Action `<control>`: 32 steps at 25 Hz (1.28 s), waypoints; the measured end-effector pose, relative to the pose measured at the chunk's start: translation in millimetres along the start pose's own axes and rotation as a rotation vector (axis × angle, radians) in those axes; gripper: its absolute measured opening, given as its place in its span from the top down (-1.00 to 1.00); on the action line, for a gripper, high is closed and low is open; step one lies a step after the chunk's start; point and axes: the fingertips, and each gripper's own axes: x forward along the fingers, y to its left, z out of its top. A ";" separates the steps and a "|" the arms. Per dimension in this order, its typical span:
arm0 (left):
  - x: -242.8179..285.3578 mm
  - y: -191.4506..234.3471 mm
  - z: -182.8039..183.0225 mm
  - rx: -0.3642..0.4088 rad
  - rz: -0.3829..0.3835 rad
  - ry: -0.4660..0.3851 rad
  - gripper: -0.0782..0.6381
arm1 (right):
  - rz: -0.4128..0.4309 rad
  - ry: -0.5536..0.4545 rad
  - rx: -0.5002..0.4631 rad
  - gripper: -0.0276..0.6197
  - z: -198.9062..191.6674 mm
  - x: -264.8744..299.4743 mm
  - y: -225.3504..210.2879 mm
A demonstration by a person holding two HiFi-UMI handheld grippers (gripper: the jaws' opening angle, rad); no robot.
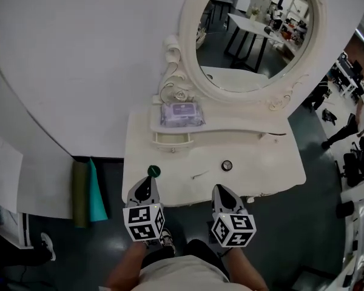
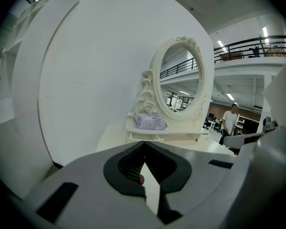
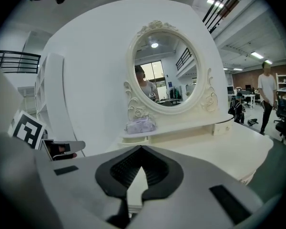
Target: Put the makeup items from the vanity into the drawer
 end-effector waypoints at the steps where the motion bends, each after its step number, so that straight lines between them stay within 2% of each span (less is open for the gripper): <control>1: 2.9 -1.5 1.0 0.003 -0.004 0.002 0.77 | -0.007 0.008 0.003 0.86 -0.8 2.5 -4.2; 6: 21.8 1.7 8.0 0.020 0.015 0.002 0.77 | 0.030 0.021 0.005 0.86 5.6 34.2 -8.6; 11: 41.4 13.9 28.6 -0.030 0.093 -0.033 0.77 | 0.171 0.056 -0.072 0.86 23.5 85.0 14.4; 14: 46.5 15.8 41.9 -0.059 0.111 -0.050 0.77 | 0.265 0.062 -0.161 0.86 37.3 100.7 40.9; 16: 50.0 18.7 44.2 -0.059 0.127 -0.055 0.77 | 0.297 0.055 -0.177 0.86 42.3 111.7 51.3; 19: 52.6 25.2 36.3 -0.074 0.147 -0.042 0.77 | 0.316 0.065 -0.146 0.86 41.3 123.7 58.6; 26: 43.8 46.6 0.1 -0.136 0.208 0.027 0.77 | 0.361 0.151 -0.180 0.86 12.2 135.7 71.9; 32: 30.2 69.6 -26.0 -0.173 0.292 0.067 0.77 | 0.466 0.253 -0.206 0.86 -29.1 156.6 108.8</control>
